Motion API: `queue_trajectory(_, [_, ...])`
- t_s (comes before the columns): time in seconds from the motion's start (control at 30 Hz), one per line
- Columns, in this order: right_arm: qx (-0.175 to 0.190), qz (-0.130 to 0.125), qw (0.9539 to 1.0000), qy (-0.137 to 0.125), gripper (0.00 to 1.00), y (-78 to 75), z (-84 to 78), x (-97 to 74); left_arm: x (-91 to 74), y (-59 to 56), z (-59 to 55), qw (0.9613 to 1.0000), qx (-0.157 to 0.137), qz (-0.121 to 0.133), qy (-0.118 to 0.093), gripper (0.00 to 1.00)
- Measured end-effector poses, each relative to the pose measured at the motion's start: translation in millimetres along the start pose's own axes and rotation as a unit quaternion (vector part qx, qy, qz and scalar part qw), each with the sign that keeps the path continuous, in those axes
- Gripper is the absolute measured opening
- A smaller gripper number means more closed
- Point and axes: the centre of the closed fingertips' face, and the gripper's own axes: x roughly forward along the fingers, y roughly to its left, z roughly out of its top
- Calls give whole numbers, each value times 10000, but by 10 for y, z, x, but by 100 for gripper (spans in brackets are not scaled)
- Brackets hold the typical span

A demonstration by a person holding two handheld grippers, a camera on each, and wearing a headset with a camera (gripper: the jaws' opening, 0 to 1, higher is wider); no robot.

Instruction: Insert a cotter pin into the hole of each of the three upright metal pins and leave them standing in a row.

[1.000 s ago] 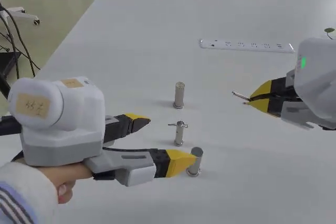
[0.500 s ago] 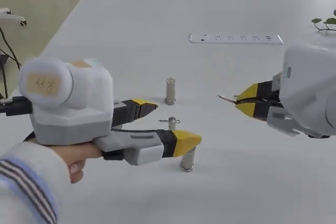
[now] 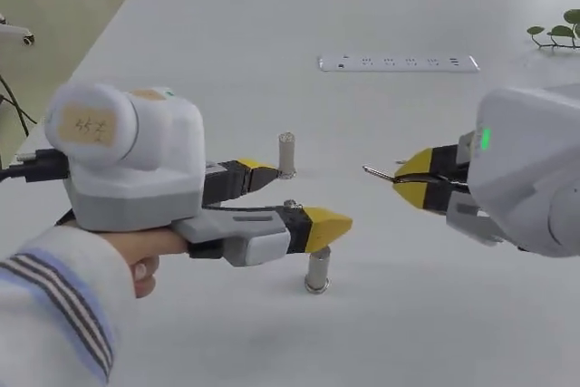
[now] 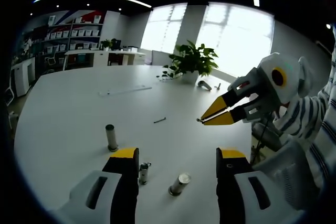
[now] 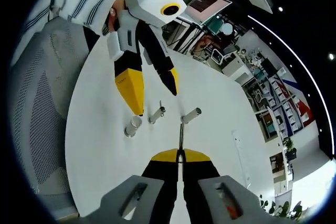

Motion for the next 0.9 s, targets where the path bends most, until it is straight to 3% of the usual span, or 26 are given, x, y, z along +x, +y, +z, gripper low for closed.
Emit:
queue_trajectory(0.5, [-30, -120, 9999, -52, 0, 81, 112, 48, 74, -104, 74, 9995, -30, -310, -23, 40])
queue_trajectory(0.9, [-126, -146, 9998, -54, 0, 138, 144, 94, 109, -205, 95, 9975, -378, -593, 30, 23])
